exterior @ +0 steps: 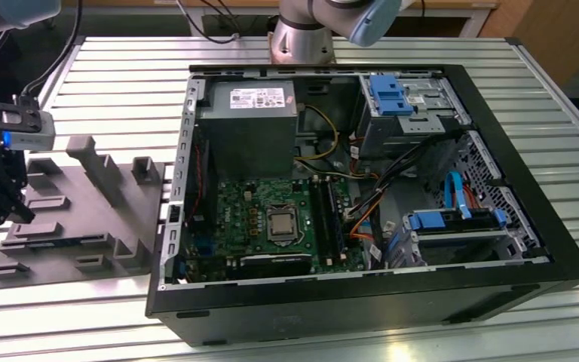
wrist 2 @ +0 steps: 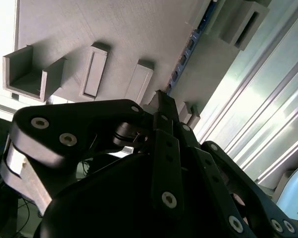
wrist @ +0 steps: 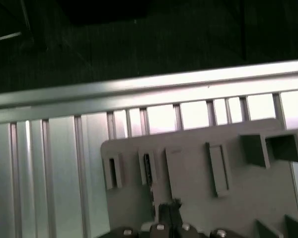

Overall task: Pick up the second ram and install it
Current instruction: 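Pick up the second ram and move it above second insertion slot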

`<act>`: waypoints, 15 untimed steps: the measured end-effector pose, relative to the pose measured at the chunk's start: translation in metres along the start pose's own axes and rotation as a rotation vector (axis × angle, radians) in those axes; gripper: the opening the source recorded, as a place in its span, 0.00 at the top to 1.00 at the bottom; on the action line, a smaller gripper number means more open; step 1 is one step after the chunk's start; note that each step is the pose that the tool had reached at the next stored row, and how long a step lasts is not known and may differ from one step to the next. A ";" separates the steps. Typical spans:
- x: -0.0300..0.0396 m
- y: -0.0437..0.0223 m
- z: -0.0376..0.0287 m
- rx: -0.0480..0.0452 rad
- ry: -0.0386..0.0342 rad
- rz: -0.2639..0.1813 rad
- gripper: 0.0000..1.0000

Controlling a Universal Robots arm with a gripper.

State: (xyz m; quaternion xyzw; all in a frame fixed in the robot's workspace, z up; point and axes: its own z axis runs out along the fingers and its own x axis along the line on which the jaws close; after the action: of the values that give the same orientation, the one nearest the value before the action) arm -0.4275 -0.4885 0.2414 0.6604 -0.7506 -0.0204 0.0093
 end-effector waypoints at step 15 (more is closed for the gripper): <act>0.0061 -0.0006 0.0038 0.0069 -0.0005 -0.009 0.89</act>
State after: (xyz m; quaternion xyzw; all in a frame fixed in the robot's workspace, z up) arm -0.4278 -0.4945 0.2376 0.6638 -0.7477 -0.0180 0.0067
